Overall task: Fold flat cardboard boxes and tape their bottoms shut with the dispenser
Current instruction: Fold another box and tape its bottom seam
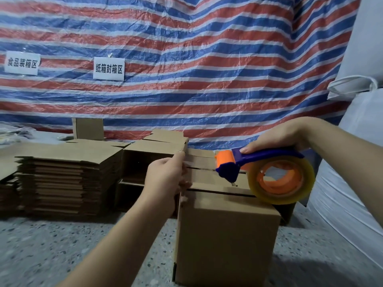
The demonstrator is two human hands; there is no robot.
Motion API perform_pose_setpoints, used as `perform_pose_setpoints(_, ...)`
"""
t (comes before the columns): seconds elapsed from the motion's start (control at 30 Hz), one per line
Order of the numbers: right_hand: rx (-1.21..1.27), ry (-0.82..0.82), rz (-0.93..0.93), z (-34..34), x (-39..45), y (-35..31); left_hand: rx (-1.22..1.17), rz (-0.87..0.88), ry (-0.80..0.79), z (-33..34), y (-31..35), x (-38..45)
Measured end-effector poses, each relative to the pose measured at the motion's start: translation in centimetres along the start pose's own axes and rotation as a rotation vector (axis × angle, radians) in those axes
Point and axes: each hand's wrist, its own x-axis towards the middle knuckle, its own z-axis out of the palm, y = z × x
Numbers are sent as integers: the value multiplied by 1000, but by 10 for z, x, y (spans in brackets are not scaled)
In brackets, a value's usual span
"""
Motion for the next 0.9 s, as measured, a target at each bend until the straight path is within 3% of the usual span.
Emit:
perform_pose_setpoints(0.1,-41,31,-8,1,5,-13,281,76,-32,-25,-14,5)
perform_pose_setpoints(0.2,-78,31,23,4,3,-22,378,94,3,-35,-26,5)
perform_pose_setpoints(0.9,-195,-10,50,11,6,-42,171,-59,-67,-47,-42,2)
